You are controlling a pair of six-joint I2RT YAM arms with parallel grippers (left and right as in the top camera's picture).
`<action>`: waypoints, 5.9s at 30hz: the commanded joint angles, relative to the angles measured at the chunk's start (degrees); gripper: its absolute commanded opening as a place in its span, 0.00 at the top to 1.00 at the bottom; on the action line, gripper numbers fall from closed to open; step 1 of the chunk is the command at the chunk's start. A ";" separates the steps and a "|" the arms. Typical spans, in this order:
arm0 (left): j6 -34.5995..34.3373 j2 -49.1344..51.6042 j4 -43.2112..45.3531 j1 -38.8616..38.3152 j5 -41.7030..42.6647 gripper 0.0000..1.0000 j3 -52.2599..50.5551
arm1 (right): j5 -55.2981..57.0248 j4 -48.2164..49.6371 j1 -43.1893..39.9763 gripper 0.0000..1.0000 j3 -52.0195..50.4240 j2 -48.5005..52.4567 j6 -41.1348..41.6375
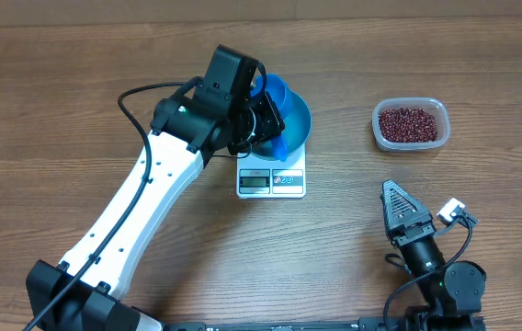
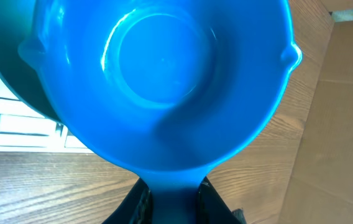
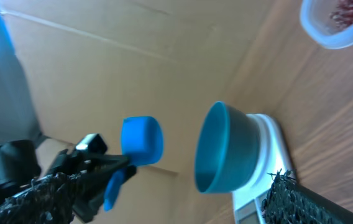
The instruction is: Scoop item into bowl and weigh 150g on scale
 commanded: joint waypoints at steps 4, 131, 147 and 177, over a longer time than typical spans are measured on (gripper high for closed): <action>-3.96 0.87 1.68 -1.16 -0.26 0.90 1.60 | -10.21 10.67 -0.11 0.00 -0.55 -0.44 -4.48; 4.11 -5.97 0.20 1.55 -8.24 0.01 1.62 | 4.55 7.34 16.79 0.96 41.27 66.10 -33.16; 15.39 -11.13 -12.20 -0.35 -17.90 0.00 1.53 | 5.51 -24.28 5.46 0.96 49.33 45.99 -46.56; 8.46 -12.48 -13.35 -20.41 -33.73 0.96 -8.02 | 11.41 -35.08 3.04 0.96 49.75 39.12 -49.96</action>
